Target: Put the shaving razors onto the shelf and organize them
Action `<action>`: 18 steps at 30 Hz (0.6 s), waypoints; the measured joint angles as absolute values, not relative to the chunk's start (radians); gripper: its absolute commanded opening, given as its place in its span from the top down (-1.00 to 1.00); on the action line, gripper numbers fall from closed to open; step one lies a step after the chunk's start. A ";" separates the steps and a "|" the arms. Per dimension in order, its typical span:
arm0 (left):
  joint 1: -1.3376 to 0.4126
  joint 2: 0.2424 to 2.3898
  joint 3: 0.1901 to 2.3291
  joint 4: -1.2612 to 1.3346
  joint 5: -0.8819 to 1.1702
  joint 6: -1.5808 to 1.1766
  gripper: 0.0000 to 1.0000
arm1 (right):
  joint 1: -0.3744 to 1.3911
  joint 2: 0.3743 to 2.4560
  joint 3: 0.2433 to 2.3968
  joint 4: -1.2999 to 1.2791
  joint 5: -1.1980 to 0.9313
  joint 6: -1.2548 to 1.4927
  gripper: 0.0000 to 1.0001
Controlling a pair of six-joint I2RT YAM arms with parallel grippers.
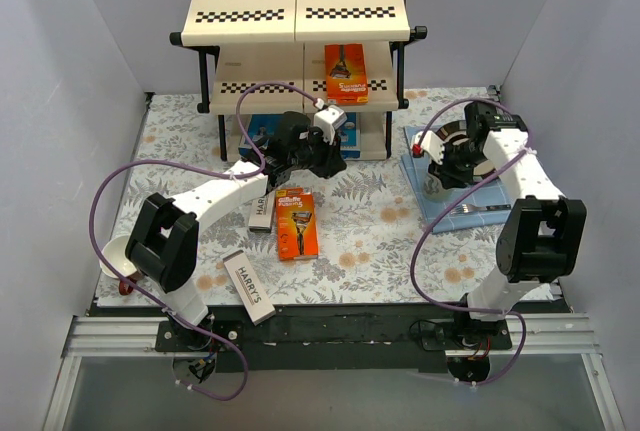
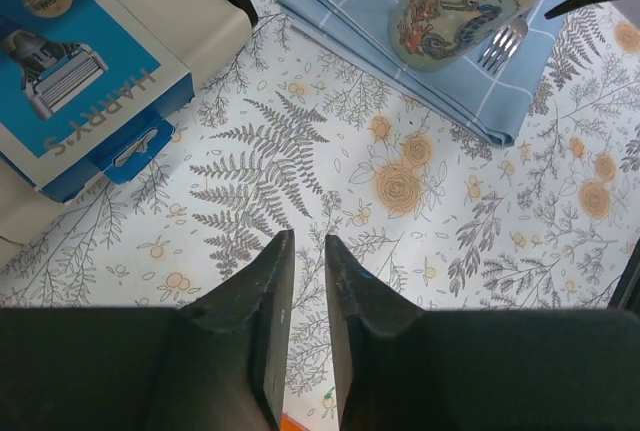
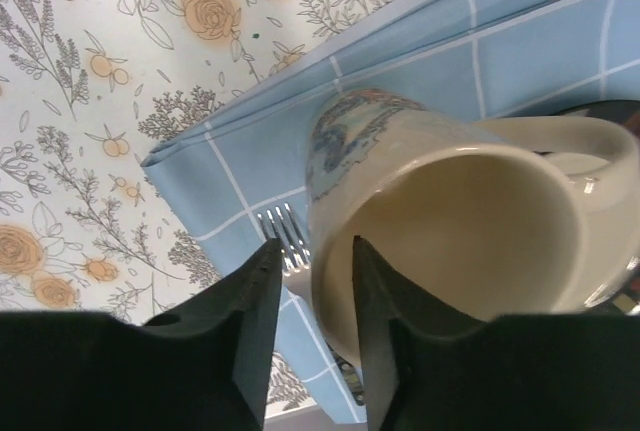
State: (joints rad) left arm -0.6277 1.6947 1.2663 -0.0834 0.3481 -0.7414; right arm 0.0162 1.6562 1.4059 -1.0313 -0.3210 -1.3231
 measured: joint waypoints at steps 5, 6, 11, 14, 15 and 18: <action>-0.628 1.685 1.266 -0.130 0.325 -0.750 0.00 | 0.015 1.597 1.439 -1.031 -0.340 -1.299 -0.55; -0.628 1.674 1.257 -0.135 0.317 -0.762 -0.04 | 0.015 1.587 1.470 -1.032 -0.352 -1.285 -0.67; -0.628 1.535 1.117 -0.198 0.295 -0.850 -0.16 | 0.027 1.502 1.602 -0.983 -0.443 -1.199 -0.97; -0.628 1.457 1.021 -0.226 0.290 -0.917 -0.15 | 0.078 1.390 1.559 -0.920 -0.506 -1.136 -0.97; -0.628 1.439 0.991 -0.237 0.284 -0.939 -0.15 | 0.113 1.348 1.514 -0.890 -0.529 -1.111 -0.97; -0.628 1.417 0.924 -0.266 0.220 -1.002 0.09 | 0.250 1.265 1.373 -0.834 -0.597 -0.996 -0.97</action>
State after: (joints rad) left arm -0.6277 1.4170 0.9237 -0.2661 0.2199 -1.0019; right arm 0.2497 1.2652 1.3731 -0.8345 -0.5968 -0.9962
